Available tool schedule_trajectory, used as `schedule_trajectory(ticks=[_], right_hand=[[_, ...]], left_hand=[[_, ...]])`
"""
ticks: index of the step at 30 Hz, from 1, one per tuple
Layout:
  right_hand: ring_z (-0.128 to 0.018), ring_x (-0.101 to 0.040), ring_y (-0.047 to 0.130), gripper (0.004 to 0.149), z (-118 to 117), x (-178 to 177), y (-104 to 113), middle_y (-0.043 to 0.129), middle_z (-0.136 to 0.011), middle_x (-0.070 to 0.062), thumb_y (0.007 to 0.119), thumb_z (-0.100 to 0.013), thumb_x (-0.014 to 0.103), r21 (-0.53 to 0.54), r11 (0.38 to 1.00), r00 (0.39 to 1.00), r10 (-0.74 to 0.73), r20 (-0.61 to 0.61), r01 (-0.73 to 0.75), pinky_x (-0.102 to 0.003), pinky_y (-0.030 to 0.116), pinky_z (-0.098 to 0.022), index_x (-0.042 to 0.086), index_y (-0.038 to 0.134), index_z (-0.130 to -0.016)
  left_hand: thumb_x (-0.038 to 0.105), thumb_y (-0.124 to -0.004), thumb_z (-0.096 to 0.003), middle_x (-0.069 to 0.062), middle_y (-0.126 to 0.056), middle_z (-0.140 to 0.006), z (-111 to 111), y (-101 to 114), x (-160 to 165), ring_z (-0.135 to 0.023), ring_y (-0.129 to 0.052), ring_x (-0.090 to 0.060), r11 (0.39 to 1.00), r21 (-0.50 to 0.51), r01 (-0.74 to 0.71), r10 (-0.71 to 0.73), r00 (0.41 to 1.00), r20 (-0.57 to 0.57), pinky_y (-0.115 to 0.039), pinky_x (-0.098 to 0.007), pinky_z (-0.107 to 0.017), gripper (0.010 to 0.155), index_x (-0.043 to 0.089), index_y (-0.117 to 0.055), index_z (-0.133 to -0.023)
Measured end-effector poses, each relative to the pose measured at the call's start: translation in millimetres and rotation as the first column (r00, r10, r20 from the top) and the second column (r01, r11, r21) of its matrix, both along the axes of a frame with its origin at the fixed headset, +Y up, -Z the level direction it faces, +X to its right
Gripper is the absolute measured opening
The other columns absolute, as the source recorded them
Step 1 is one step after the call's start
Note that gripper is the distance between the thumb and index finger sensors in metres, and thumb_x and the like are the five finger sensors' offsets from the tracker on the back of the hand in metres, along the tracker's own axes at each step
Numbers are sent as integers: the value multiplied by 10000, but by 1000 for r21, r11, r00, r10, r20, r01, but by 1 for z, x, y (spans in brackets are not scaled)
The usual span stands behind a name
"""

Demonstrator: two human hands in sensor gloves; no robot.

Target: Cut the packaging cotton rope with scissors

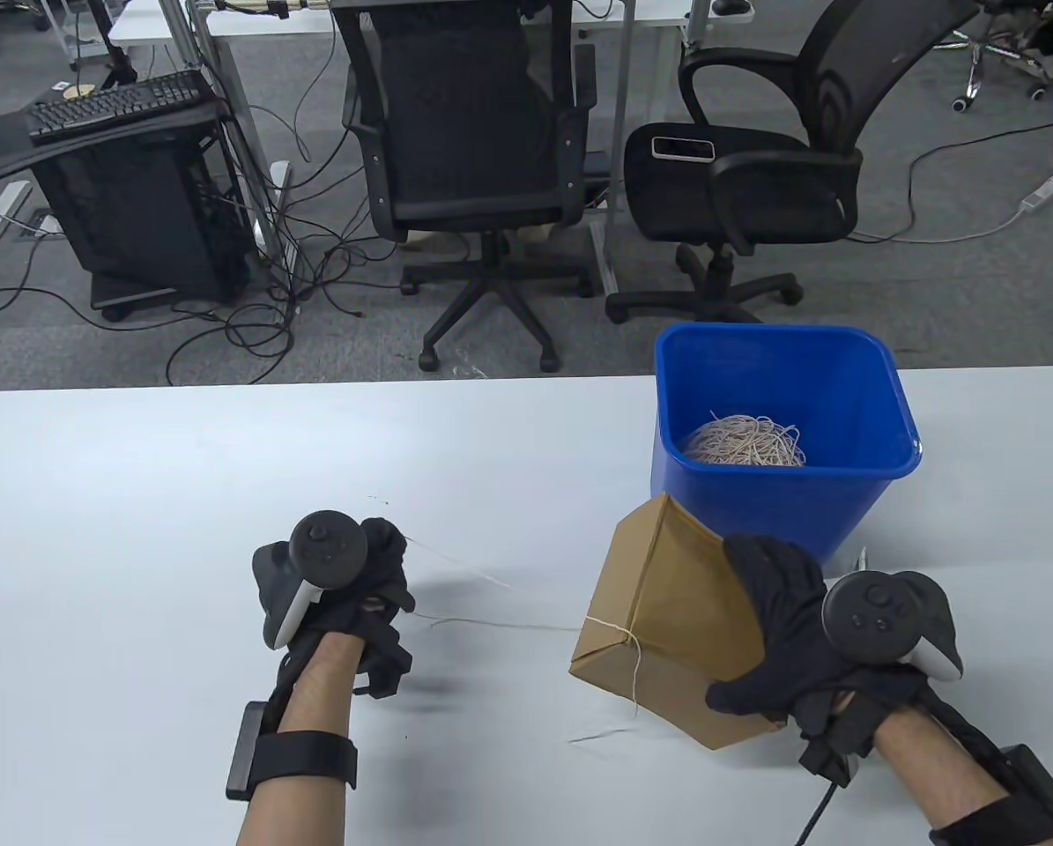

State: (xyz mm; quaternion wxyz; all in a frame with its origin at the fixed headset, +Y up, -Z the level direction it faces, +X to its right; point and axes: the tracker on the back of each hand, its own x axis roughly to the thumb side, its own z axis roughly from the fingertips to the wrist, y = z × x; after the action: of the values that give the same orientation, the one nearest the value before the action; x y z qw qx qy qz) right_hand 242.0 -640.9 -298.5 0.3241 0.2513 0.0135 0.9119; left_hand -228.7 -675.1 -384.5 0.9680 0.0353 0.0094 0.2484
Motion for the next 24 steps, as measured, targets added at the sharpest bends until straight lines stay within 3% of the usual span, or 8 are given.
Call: schedule_trajectory(ticks=[8,10,13,15,19,22,24], right_hand=[[-924,-679,215,1324,9,25,1,216,-1071,-435,1038,-244,651,-9,1000,996,-5,95,5,-910,482,-492,43,229,-1097],[-922,-680,218,1321,10,30,1,217,-1069,-437,1035,-248,656,1,1000,994,-7,105,7,-909,486,-490,40,232,-1096],[-922,-680,219,1322,9,33,1,217,-1070,-437,1032,-247,660,1,999,993,-39,112,39,-908,488,-487,38,232,-1097],[-918,-682,222,1320,8,30,0,217,-1066,-439,1026,-251,666,10,998,993,-59,103,58,-906,494,-484,33,234,-1096],[-914,-683,230,1319,11,24,0,221,-1064,-443,1015,-253,680,27,998,995,-55,81,54,-900,506,-482,30,235,-1094],[-913,-684,228,1317,15,26,-1,218,-1064,-442,1012,-254,683,30,996,994,-81,78,79,-900,507,-481,28,236,-1093],[-914,-682,226,1316,18,29,-1,216,-1064,-442,1011,-256,683,34,995,992,-94,80,92,-899,505,-481,28,235,-1093]], left_hand=[[321,-714,-546,-140,-956,-652,-3,1,-29,-675,-929,-433,997,-3,77,-77,983,-169,-618,-685,-578,411,31,-806,-823],[326,-706,-548,-132,-954,-660,-3,2,-32,-684,-928,-427,998,-3,68,-67,984,-166,-617,-682,-583,412,39,-800,-827],[330,-708,-549,-132,-944,-686,-3,4,-8,-734,-896,-436,996,63,-66,63,997,45,-587,-697,-601,411,54,-796,-841],[332,-713,-549,-141,-941,-699,-2,7,26,-760,-883,-438,995,48,-93,81,974,214,-577,-701,-615,410,65,-798,-849],[335,-735,-550,-169,-935,-739,4,8,100,-814,-844,-462,993,-98,-64,104,867,487,-555,-717,-626,415,77,-814,-865],[392,-786,-540,-219,-833,-889,8,3,142,-912,-720,-510,968,-245,45,113,799,591,-488,-741,-649,574,66,-700,-1005],[439,-827,-518,-232,-817,-898,6,0,159,-903,-717,-524,951,-270,149,48,794,607,-494,-742,-646,662,50,-663,-1029]])
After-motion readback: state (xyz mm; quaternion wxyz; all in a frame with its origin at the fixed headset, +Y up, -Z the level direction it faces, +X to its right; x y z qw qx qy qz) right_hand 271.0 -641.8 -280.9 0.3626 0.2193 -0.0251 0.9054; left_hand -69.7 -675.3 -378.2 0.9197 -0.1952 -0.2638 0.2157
